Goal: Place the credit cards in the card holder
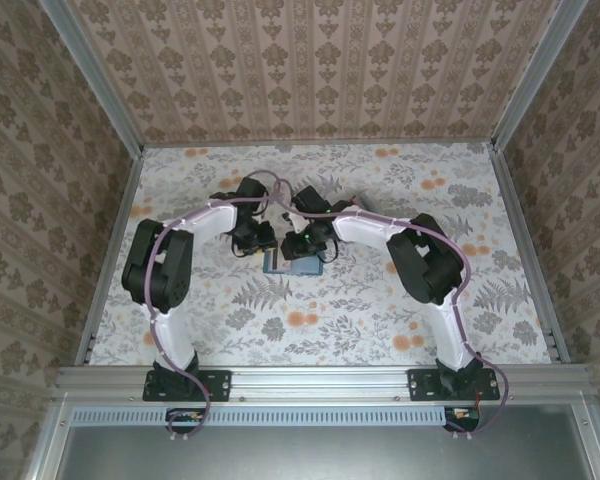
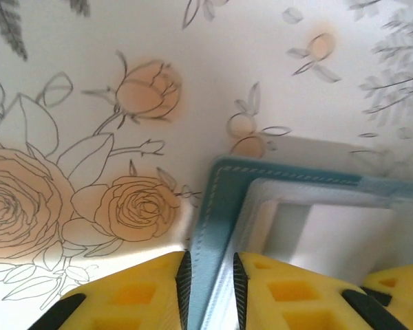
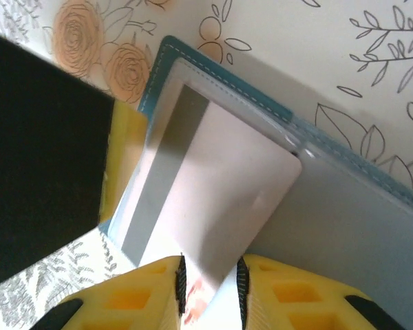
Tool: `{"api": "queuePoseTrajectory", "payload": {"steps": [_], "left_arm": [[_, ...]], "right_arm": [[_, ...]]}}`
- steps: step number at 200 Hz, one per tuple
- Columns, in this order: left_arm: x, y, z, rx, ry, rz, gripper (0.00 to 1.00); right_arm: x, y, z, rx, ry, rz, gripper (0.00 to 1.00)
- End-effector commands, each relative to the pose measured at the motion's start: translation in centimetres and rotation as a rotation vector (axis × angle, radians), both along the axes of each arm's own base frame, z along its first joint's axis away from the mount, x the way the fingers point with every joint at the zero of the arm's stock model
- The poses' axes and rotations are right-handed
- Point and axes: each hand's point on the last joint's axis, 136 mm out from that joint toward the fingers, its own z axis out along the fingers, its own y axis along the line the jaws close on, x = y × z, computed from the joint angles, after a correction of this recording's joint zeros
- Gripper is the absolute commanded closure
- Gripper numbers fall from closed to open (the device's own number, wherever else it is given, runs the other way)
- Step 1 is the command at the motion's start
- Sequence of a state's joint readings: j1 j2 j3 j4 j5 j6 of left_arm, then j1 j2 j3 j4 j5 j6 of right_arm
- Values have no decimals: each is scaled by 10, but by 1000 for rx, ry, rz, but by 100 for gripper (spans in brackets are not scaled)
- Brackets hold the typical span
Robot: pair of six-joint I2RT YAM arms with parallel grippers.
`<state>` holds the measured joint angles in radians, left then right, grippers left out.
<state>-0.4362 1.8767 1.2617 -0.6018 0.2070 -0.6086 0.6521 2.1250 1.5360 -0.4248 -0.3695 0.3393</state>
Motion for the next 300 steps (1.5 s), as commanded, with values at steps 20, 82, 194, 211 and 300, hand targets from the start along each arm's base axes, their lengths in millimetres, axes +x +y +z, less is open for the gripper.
{"api": "queuePoseTrajectory", "payload": {"steps": [20,82,194,211,300], "left_arm": [[29,5,55,-63,-147,1,71],[78,-4,42,-66,-156,-47,71],[38,4,-20,-55,-21,-66,72],[24,9,-21,-53,-12,-54,72],[-60,43,-19,-16,44,21,72]], "right_arm": [[-7,-22,47,6,-47,-14,68],[-41,-56,33,-40,10,-57,69],[-28,-71,-13,-65,111,-163,72],[-20,-62,-17,-43,122,-160,72],[71,-12,-14,16,59,-152,72]]}}
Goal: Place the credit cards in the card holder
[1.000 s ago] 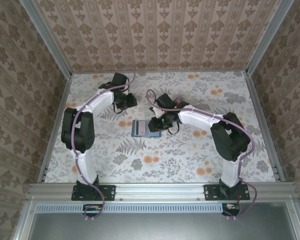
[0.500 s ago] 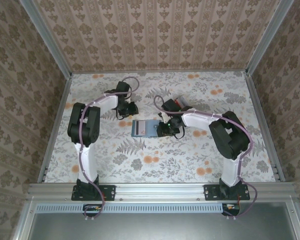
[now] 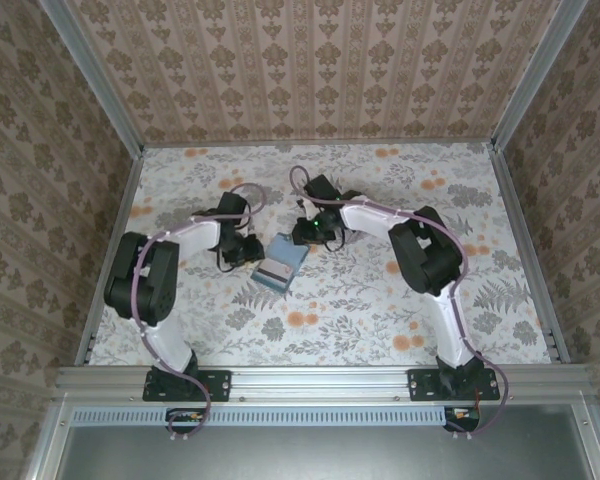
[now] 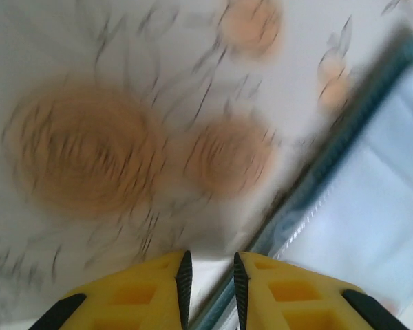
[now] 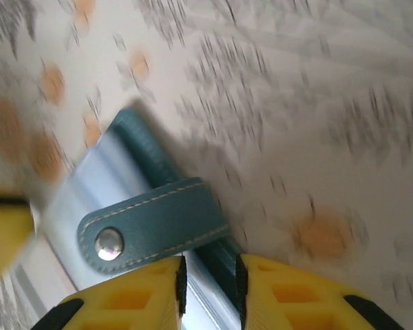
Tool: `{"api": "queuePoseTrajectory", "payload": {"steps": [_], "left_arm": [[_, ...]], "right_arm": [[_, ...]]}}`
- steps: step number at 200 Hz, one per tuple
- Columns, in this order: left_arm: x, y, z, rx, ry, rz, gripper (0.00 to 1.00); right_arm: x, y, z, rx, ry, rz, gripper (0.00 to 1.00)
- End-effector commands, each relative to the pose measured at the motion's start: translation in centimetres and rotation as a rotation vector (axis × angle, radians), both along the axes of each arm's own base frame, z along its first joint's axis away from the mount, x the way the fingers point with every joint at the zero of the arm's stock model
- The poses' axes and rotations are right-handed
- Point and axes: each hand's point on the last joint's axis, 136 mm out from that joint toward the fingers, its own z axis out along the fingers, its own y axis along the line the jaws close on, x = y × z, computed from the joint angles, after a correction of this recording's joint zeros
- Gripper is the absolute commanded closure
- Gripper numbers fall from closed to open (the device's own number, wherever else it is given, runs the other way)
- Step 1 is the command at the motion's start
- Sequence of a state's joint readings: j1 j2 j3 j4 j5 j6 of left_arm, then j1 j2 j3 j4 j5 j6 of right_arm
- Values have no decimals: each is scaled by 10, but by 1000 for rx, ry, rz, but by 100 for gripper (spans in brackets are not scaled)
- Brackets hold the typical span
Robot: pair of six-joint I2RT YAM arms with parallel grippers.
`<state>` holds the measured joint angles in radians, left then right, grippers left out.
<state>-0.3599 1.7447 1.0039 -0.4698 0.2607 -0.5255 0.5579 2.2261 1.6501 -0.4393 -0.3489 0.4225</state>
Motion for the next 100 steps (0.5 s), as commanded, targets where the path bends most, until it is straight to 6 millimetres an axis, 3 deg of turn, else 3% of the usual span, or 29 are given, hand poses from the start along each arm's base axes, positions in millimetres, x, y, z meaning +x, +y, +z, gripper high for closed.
{"api": "queuePoseTrajectory", "payload": {"steps": [1,22,51,74,100], "left_arm": [[-29,8,-1,22,57,38,72],[-38,4,4,17,47,50,73],[-36,-14,9,-11,20,56,72],[-39,-47,7,-35,22,-8,73],[-42,-62,3,-26,37,-53,73]], "right_arm": [[19,16,0,27,21,22,72],[24,47,12,147,50,87,72],[10,66,20,196,95,143,72],[10,56,33,175,59,141,71],[16,28,63,114,-30,116,69]]}}
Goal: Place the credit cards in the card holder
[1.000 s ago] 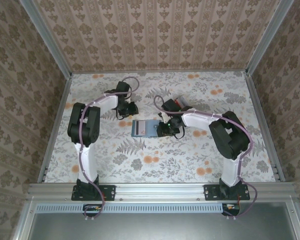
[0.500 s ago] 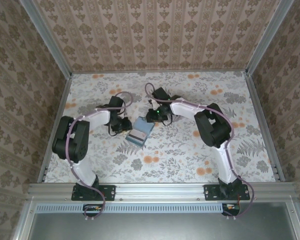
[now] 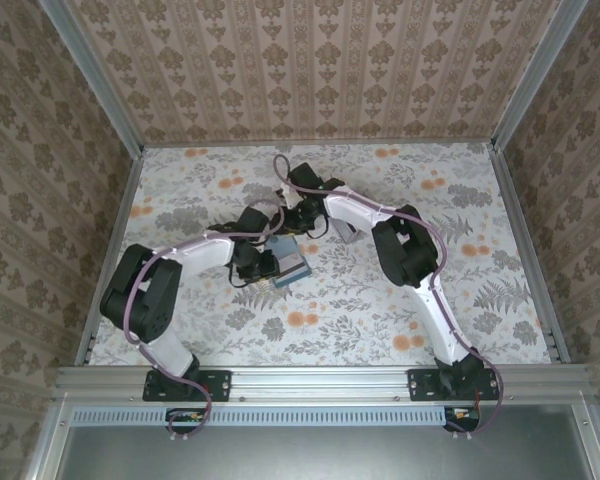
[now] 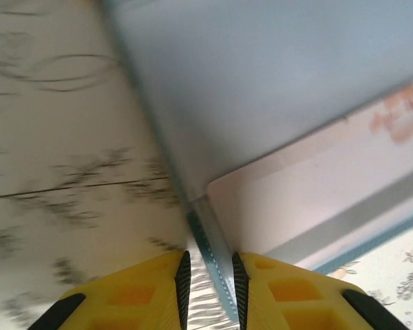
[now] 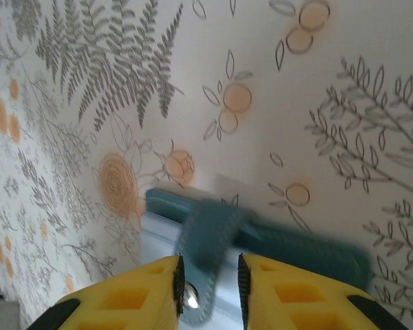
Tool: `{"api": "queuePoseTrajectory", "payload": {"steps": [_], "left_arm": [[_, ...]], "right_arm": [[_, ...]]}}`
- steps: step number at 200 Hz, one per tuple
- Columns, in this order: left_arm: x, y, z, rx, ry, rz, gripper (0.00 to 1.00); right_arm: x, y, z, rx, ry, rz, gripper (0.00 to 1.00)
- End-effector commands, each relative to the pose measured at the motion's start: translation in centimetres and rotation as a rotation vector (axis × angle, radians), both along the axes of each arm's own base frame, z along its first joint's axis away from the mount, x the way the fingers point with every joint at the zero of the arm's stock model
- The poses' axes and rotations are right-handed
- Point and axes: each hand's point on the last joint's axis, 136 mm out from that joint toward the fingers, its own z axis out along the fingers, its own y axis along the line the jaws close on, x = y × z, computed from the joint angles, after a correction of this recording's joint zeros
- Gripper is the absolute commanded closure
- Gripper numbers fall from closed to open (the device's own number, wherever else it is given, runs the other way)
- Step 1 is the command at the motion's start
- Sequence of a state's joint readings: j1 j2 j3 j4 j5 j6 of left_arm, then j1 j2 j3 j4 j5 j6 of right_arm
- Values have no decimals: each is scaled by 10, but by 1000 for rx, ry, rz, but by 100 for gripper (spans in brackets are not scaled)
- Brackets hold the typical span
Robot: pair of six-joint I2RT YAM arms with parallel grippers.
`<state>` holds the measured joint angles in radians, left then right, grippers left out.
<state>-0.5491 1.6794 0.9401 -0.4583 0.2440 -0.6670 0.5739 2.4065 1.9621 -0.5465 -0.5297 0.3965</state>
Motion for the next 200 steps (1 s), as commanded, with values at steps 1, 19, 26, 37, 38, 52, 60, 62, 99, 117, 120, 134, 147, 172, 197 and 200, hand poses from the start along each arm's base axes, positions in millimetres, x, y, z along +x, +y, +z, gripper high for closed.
{"api": "queuePoseTrajectory", "payload": {"steps": [1,19,26,37,38,52,60,62,99,117,120,134,147,172,197,200], "left_arm": [[5,-16,0,-15,8,-1,73],[3,-17,-2,-13,13,-11,73],[4,-19,-2,-22,15,-13,73],[5,-24,-1,-33,14,-19,73],[5,-24,0,-34,12,-21,72],[9,-35,2,-43,1,-37,72],[11,-43,3,-49,0,-51,72],[12,-45,2,-49,1,-54,72],[27,-81,8,-82,-11,-105,72],[35,-92,21,-93,-35,-131,72],[37,-93,23,-95,-42,-134,72],[46,-99,35,-106,-71,-149,72],[54,-104,43,-105,-88,-163,72],[76,-113,57,-122,-123,-166,70],[97,-123,65,-154,-147,-151,69],[100,-126,65,-157,-147,-150,69]], "right_arm": [[1,-26,49,-26,-81,-10,69],[4,-49,70,-47,-129,-45,69],[4,-58,76,-54,-142,-61,69],[5,-73,82,-67,-159,-91,69],[4,-74,83,-68,-161,-93,69],[5,-96,90,-92,-186,-140,68],[5,-107,93,-105,-198,-162,68],[5,-112,95,-109,-203,-173,68],[9,-174,101,-190,-244,-274,67],[12,-205,101,-259,-265,-311,64],[13,-209,101,-268,-266,-317,63],[16,-229,100,-311,-273,-338,61],[19,-244,97,-358,-272,-344,58],[23,-263,94,-412,-270,-334,50],[23,-270,87,-458,-253,-295,46],[24,-271,86,-462,-251,-293,46]]}}
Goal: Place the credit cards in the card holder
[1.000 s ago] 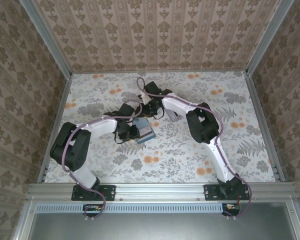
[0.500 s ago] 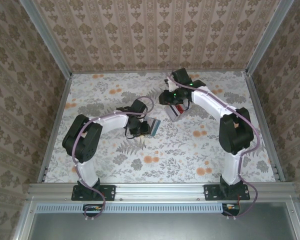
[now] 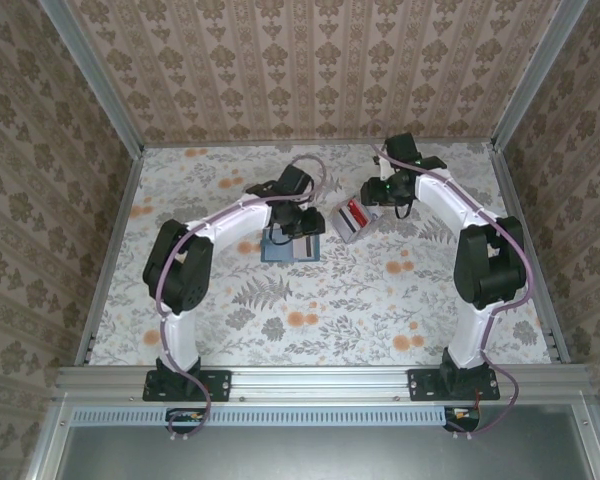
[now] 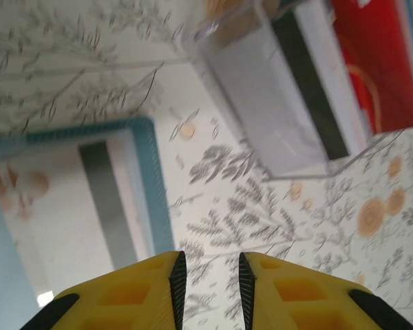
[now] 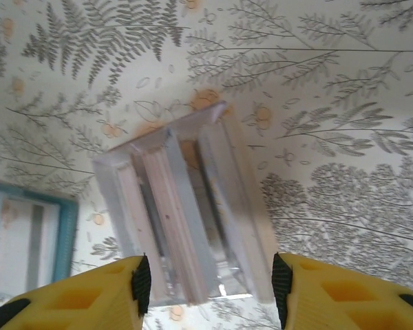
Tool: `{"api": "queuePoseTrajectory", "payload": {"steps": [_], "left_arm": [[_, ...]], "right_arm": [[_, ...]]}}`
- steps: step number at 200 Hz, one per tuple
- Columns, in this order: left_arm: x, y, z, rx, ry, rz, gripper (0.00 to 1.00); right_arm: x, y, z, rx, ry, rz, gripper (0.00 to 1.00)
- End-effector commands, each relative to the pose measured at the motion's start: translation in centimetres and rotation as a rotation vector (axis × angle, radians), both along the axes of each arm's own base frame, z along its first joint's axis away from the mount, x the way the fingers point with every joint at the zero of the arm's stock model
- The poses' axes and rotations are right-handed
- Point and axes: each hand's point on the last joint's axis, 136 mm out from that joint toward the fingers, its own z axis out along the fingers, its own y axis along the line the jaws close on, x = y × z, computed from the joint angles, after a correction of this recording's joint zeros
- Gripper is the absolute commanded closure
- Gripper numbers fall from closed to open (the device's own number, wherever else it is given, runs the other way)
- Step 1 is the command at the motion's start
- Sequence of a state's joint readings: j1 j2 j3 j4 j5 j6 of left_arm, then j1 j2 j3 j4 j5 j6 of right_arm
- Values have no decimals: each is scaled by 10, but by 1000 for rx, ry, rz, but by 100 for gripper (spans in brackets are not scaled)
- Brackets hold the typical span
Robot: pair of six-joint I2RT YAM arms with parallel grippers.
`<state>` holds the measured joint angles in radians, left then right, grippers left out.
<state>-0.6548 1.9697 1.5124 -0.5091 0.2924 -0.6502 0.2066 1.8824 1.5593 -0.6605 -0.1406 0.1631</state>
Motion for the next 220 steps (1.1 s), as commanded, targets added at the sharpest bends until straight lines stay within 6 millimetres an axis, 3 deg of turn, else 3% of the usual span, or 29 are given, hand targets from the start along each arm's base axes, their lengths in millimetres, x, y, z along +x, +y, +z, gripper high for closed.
{"api": "queuePoseTrajectory", "payload": {"steps": [1,62,152,220], "left_arm": [[11,-2,-6,9,24,-12,69],[39,-40,-11,-35,31,-32,67],[50,-58,-29,-22,18,-19,64],[51,-70,-65,26,48,-12,63]], "right_arm": [[-1,-10,0,-86,23,45,46],[5,-12,-28,-110,89,50,45],[13,-16,-32,-109,85,14,44],[15,-18,-39,-100,106,12,44]]}}
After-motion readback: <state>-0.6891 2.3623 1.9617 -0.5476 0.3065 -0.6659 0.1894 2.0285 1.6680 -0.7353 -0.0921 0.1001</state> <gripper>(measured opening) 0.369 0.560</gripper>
